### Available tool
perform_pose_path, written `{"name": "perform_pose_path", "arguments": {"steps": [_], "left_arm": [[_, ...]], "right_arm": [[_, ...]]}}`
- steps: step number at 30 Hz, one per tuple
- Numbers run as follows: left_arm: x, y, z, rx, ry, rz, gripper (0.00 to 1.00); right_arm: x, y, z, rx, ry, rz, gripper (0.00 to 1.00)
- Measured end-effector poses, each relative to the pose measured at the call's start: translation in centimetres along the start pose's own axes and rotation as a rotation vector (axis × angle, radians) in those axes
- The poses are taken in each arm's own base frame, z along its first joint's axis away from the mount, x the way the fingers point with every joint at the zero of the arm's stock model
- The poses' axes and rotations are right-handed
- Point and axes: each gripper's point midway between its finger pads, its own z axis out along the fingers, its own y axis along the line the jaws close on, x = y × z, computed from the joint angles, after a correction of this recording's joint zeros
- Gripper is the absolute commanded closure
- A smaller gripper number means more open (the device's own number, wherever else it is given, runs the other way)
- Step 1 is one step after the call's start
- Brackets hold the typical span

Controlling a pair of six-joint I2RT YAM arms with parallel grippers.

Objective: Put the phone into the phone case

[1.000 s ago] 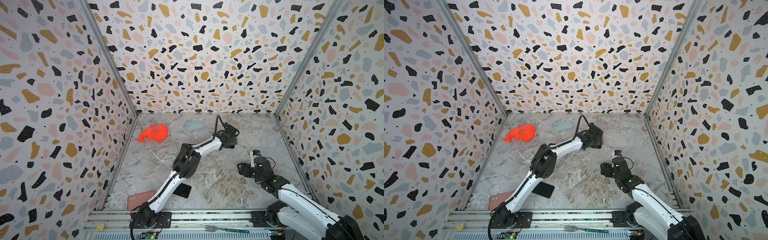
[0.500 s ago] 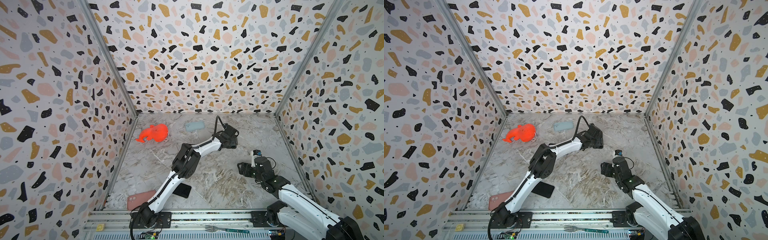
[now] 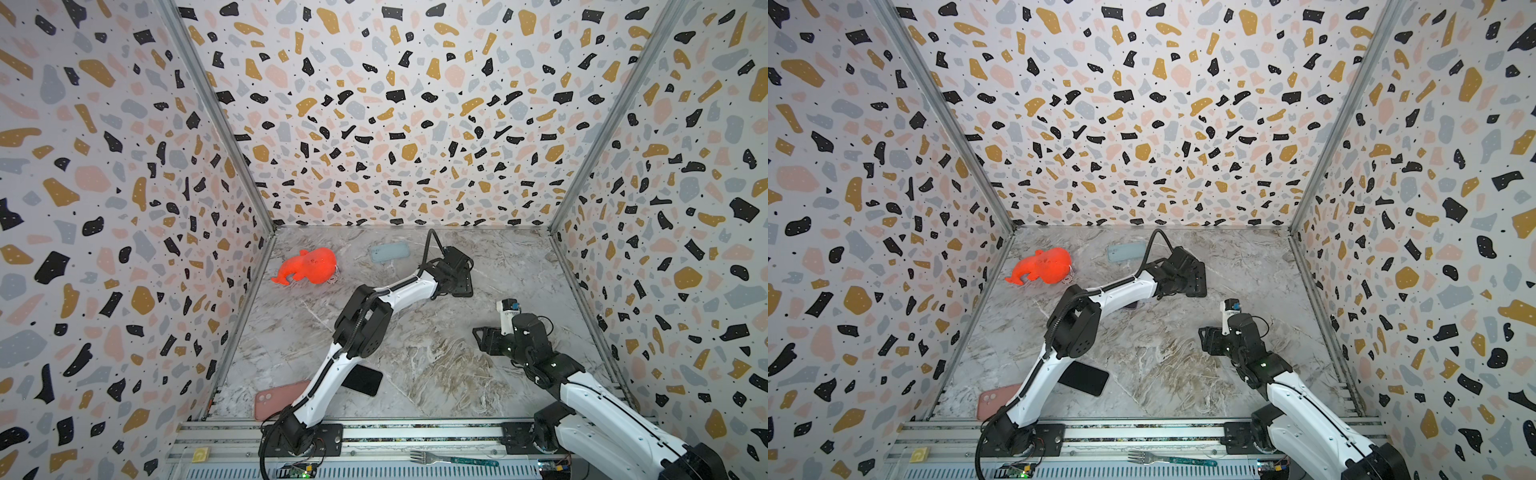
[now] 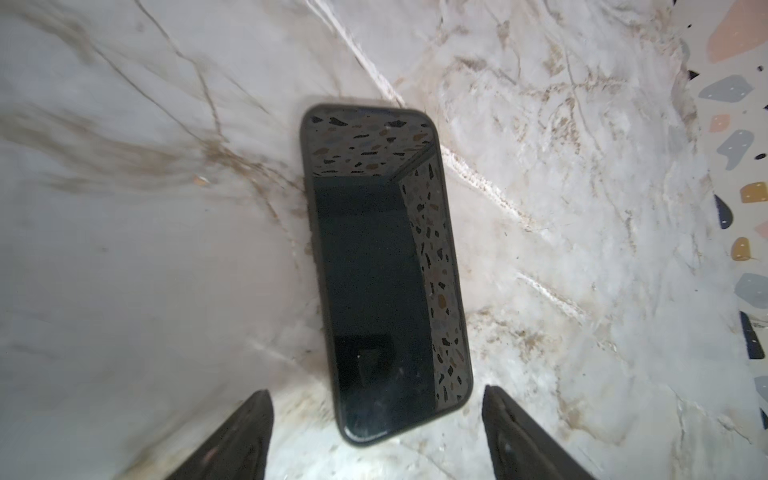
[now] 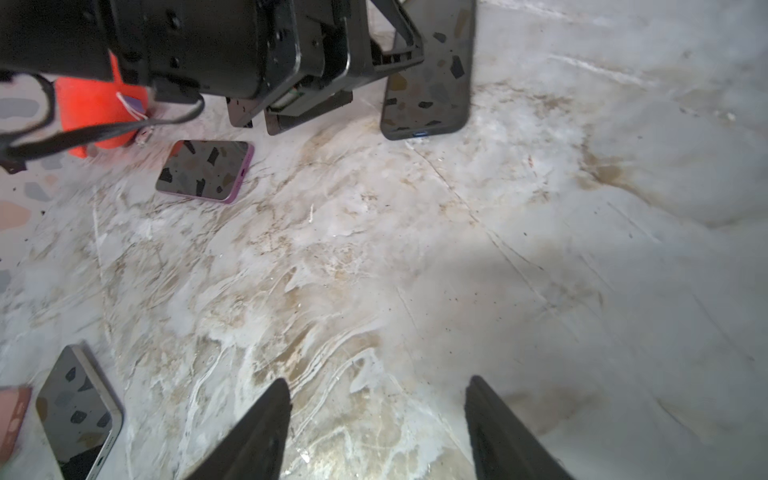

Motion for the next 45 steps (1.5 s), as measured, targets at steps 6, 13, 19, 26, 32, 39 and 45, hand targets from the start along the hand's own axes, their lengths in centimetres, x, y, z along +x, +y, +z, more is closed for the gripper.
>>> {"name": "perform_pose_path", "arguments": {"steps": [6,13,19,26,32,39,45], "left_arm": [[-5.5,2.8,-5.2,-0.013,-0.079,-0.009,0.21],[-7.3,10.5,-6.6,-0.128,-0.034,-0.030,0.21],[-6.5,19.6,-8.3,-0.239,0.032,-0.121,0.21],[-7.4,26.7,-11.1,-0.310,0.016,-0.243,0.20],[-8.2,29.2,-12.0,-0.334,0.001,-0.294,0.20],[-10.9,29.2,-12.7,-0.319,-0.061,-0.318,0.20],[-10.9,29.4,-12.7,-0.323,-0.055,-0.325,0.20]], "right_arm": [[-1.2,3.9,1.1,-0.115,0.020,-0.155,0.35],[-4.8,12.0,4.6,-0.302,-0.007,-0.472,0.23],[-6.7,17.2,9.7,-0.459,0.036,-0.759,0.18],[-6.9,18.1,15.7,-0.502,0.097,-1.066,0.11],[-4.6,18.1,19.8,-0.538,0.171,-1.218,0.07],[-4.1,19.4,24.7,-0.576,0.244,-1.242,0.06],[-3.2,19.8,27.1,-0.606,0.321,-1.220,0.00]]}}
